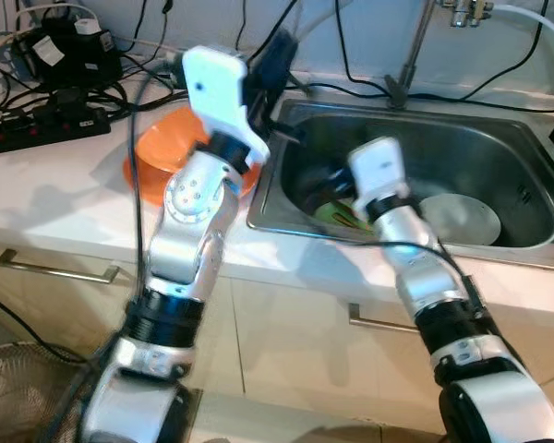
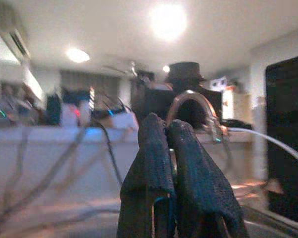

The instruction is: Kitchen organization

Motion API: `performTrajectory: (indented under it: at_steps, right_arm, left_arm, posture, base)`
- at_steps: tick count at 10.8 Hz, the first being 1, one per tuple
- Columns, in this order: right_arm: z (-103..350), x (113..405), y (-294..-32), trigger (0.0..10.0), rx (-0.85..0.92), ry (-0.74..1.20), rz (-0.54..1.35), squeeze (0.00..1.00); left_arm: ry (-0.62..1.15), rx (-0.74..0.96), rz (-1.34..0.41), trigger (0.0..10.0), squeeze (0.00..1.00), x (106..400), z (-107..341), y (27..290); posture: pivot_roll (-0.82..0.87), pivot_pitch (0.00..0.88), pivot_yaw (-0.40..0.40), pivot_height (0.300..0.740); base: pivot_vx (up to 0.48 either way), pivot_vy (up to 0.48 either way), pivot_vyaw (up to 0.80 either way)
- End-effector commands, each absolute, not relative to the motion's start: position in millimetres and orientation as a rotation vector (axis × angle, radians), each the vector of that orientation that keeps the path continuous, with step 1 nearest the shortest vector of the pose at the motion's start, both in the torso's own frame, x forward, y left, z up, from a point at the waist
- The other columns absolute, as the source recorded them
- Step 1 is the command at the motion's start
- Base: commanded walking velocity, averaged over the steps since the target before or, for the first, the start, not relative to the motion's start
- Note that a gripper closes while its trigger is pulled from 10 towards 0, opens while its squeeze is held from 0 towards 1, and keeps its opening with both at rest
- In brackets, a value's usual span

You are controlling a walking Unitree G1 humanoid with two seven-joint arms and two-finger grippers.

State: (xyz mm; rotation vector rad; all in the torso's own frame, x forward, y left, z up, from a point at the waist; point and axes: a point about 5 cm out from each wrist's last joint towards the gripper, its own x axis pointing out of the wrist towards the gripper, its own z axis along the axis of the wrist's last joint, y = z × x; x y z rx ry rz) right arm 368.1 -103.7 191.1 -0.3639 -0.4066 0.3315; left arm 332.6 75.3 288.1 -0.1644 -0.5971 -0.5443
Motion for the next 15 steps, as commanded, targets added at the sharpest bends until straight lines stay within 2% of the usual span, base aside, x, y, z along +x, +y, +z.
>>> performTrajectory:
  at_steps: [1,3,4,8,11,12,15]
  right_arm:
    - [195,365,-101,10.0,-0.382,-0.448,0.366,1.00]
    - [198,363,-97,10.0,-0.383,-0.476,0.375,1.00]
    - [199,365,-101,10.0,-0.399,-0.469,0.336,0.00]
    - [213,367,-111,10.0,-0.343,-0.515,0.245,0.00]
    - [224,362,-97,10.0,-0.300,-0.569,0.325,0.00]
    - [220,354,-82,10.0,-0.298,-0.580,0.446,0.00]
    - [218,354,-81,10.0,-0.292,-0.569,0.451,0.00]
  left_arm:
    - [-0.603,-0.197,-0.564,10.0,0.00,330,293,78]
    - [-0.568,-0.237,-0.623,10.0,0.00,328,293,78]
    - [-0.554,-0.229,-0.637,10.0,0.00,327,293,77]
    - [-0.503,-0.194,-0.660,10.0,0.00,327,286,76]
    - [-0.451,-0.199,-0.711,10.0,0.00,325,278,70]
    - [-0.442,-0.200,-0.736,10.0,0.00,323,276,65]
    - [-0.429,-0.194,-0.760,10.0,0.00,320,274,62]
  posture:
    - [0.21,0.040,-0.005,0.740]
    - [0.21,0.041,-0.003,0.740]
    - [0.21,0.041,-0.002,0.740]
    - [0.21,0.035,0.008,0.740]
    - [0.21,0.035,0.012,0.740]
    - [0.21,0.036,0.012,0.740]
    - [0.21,0.039,0.008,0.740]
  base:
    - [0.000,0.000,0.00]
    - [0.000,0.000,0.00]
    - [0.000,0.000,0.00]
    - [0.000,0.000,0.00]
    - [0.000,0.000,0.00]
    - [0.000,0.000,0.00]
    - [0.000,0.000,0.00]
